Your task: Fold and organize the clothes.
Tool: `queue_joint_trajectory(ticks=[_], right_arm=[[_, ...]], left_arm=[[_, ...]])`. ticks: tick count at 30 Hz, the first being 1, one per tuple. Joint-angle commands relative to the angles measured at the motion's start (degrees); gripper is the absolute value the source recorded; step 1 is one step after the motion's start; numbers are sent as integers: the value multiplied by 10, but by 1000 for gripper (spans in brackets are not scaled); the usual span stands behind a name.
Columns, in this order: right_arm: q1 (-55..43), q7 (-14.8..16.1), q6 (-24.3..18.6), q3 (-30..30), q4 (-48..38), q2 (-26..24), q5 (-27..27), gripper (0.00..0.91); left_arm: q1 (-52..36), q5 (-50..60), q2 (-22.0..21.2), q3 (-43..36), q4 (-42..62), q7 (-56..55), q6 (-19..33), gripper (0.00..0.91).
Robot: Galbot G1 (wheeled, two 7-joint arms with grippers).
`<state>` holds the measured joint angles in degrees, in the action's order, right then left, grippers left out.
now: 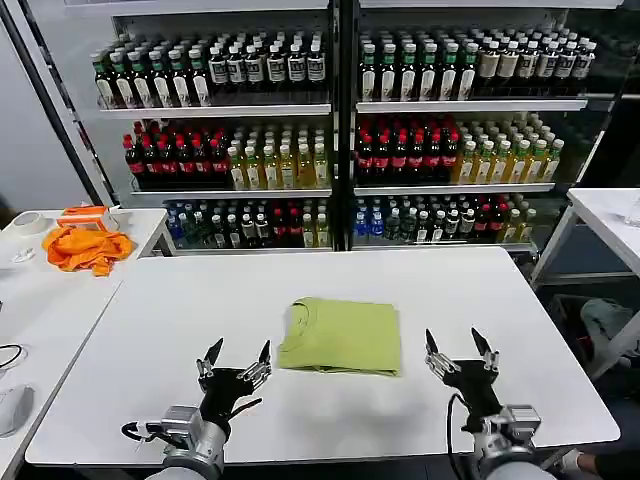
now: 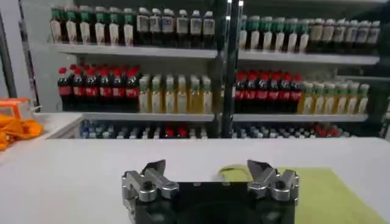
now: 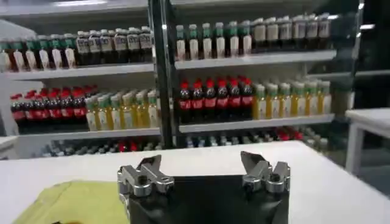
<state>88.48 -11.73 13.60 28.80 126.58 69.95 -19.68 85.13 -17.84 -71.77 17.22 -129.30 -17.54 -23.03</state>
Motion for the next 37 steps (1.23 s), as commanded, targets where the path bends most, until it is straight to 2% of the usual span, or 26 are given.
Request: queue_joint_trajectory(ticks=[1, 13, 28, 37], right_arm=[[118, 22, -41, 34, 50, 28, 131, 907], [121, 14, -54, 31, 57, 50, 136, 907], [128, 8, -66, 30, 70, 45, 158, 907], [126, 5, -64, 27, 79, 44, 151, 907]], left_arm=[[22, -16, 9, 18, -27, 9, 30, 907], [38, -14, 4, 21, -33, 31, 34, 907], [53, -4, -7, 25, -51, 42, 31, 907], [61, 4, -14, 26, -58, 42, 30, 907]])
